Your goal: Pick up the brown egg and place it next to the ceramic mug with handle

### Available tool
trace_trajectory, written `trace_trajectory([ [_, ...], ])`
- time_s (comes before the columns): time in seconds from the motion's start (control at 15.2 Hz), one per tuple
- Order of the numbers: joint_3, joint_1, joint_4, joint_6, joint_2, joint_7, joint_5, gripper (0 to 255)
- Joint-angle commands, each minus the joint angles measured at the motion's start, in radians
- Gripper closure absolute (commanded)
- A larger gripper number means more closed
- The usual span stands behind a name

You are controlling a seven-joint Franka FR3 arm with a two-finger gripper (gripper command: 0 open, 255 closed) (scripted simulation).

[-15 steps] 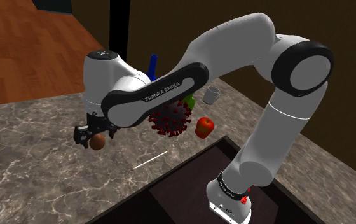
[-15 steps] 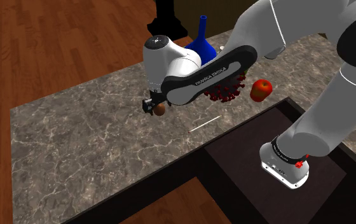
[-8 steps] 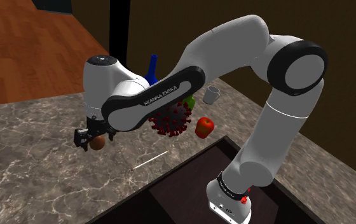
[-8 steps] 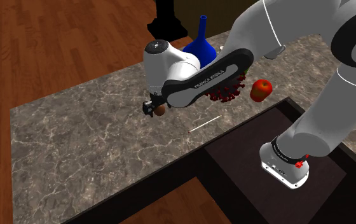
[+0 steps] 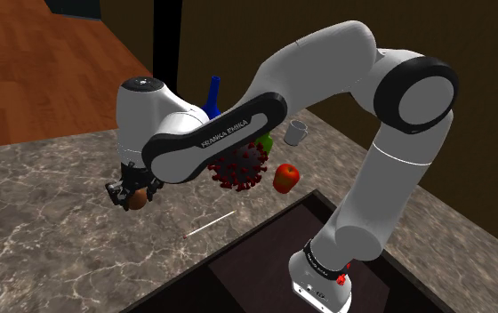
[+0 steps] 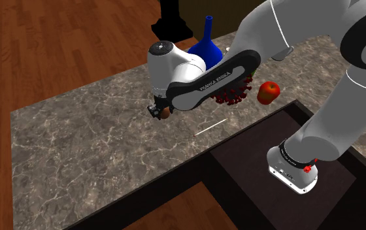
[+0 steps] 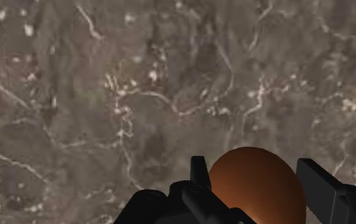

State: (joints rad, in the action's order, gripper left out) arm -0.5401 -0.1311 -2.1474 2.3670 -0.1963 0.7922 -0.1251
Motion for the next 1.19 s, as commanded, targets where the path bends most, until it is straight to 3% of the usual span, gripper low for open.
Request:
trace_trajectory([
  [0.0, 0.0, 0.0, 0.0, 0.0, 0.0, 0.0, 0.0, 255],
  [0.26, 0.0, 0.0, 0.0, 0.0, 0.0, 0.0, 0.0, 255],
  [1.12, -0.018, 0.018, 0.069, -0.159, 0.106, -0.055, 0.082, 255],
])
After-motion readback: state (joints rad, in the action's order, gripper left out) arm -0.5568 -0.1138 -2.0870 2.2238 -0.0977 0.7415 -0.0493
